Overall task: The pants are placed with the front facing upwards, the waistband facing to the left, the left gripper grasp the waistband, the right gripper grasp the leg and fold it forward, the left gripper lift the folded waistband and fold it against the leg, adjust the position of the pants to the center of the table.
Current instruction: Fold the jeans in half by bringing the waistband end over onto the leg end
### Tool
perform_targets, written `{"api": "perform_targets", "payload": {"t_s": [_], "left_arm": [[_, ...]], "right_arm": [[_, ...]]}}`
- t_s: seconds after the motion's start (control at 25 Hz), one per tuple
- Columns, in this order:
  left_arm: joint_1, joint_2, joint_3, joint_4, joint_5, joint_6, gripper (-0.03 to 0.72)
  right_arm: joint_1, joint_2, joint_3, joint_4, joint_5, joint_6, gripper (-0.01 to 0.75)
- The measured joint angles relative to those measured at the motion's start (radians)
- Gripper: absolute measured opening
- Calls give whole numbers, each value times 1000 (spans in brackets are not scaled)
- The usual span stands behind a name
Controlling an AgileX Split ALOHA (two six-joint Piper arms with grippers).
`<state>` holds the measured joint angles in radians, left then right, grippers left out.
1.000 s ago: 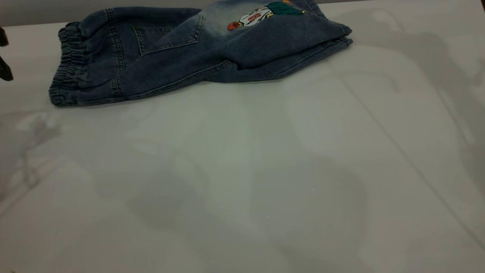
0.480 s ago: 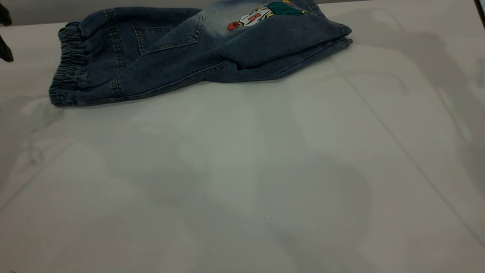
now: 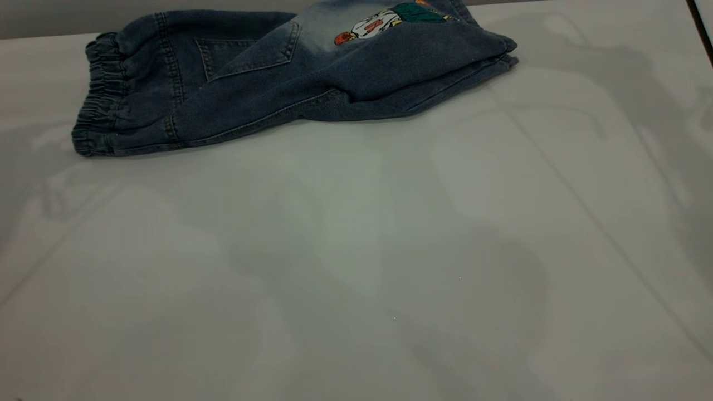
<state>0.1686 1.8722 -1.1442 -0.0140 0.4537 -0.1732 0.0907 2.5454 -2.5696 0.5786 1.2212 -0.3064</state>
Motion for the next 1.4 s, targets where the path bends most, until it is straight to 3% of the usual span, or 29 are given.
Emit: {"api": "perform_targets", "payload": {"t_s": [0.28, 0.56, 0.72, 0.84, 1.4], "left_arm": [[76, 25, -65, -160, 118, 131, 239], [188, 32, -76, -475, 152, 434, 239], [187, 48, -75, -607, 160, 628, 239], [187, 53, -75, -617, 134, 703, 239], [178, 180, -75, -722, 110, 704, 249]], "right_arm": [[0, 0, 0, 1, 0, 0, 552], [0, -1, 0, 2, 0, 0, 552], [0, -1, 0, 2, 0, 11, 551], [0, -1, 0, 1, 0, 12, 551], [80, 0, 0, -5, 0, 8, 551]]}}
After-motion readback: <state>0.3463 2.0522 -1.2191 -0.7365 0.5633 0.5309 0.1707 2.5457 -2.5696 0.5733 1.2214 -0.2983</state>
